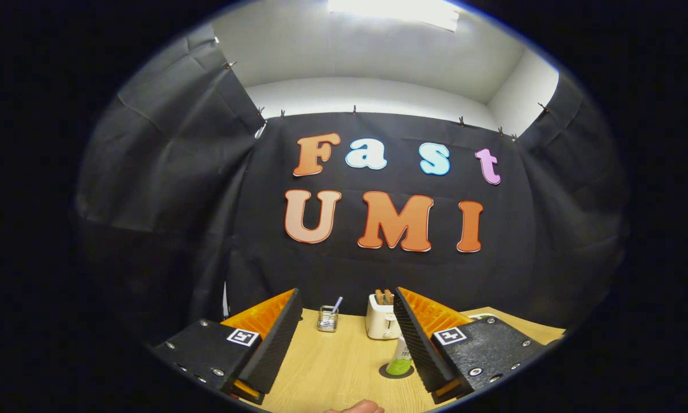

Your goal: Take the bottle from table, then pour the juice into the cup, finally place the bottle on the coaster

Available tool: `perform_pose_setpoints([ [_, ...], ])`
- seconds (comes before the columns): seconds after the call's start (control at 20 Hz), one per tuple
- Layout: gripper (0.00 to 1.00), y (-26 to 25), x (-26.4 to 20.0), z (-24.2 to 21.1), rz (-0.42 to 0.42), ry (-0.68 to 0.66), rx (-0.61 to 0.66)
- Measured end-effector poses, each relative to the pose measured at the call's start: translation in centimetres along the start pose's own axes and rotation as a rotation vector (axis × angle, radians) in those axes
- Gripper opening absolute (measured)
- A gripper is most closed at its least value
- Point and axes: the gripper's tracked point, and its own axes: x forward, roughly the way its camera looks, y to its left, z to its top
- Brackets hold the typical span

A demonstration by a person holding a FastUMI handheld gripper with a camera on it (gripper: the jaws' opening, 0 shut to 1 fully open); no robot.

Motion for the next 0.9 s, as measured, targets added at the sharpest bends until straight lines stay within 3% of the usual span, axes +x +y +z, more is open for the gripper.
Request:
perform_pose_setpoints([
  [0.25,0.95,0.1,0.1,-0.4,-0.028,0.011,-0.018],
  [0.9,0.95,0.6,0.6,-1.0,0.012,0.007,0.054],
])
